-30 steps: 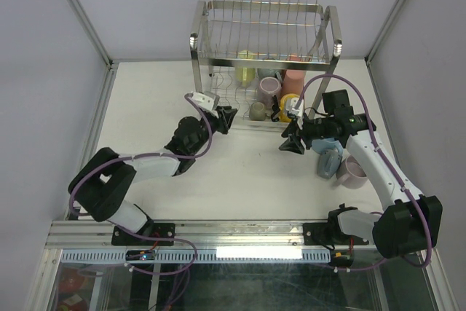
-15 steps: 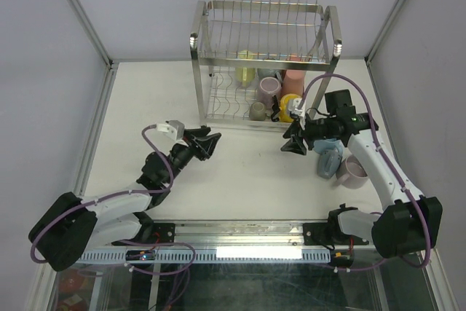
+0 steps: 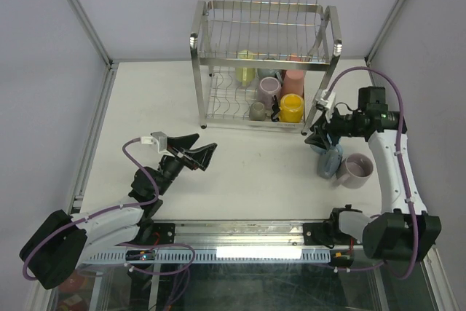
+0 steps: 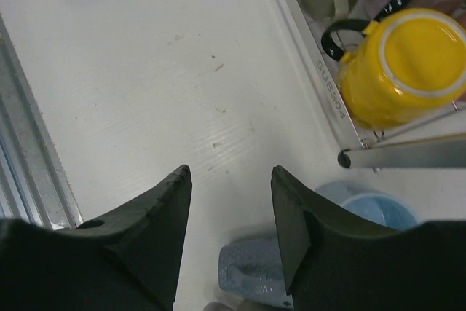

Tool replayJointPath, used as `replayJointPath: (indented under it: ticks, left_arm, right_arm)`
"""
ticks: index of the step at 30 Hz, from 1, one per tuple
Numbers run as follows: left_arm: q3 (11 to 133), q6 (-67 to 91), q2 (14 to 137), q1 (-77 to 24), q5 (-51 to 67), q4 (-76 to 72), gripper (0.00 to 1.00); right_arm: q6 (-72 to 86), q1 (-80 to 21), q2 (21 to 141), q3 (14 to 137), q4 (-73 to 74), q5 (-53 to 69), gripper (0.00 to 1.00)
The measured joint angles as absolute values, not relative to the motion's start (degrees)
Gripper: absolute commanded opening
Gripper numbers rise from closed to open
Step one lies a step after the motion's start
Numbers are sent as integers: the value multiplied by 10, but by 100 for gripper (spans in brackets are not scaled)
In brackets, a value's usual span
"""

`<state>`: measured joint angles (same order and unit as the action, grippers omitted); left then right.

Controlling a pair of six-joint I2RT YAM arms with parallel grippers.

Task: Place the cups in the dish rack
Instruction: Turn the cup upside down in the dish rack, then pick up the cup at the center of the board.

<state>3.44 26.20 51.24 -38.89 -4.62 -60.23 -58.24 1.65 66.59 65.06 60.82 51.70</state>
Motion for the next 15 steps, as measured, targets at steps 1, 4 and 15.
replayJointPath:
  ticks: [1,4,15]
  left_arm:
    - [31,265,513,-389,-47,-604,99]
    - [27,277,515,-389,-47,-607,99]
    - [27,293,545,-382,-44,-615,99]
  right_arm:
    - [-586,30,663,651,615,516,51]
    - [-597,82,656,651,630,513,51]
    - [-599,190,704,651,604,470,52]
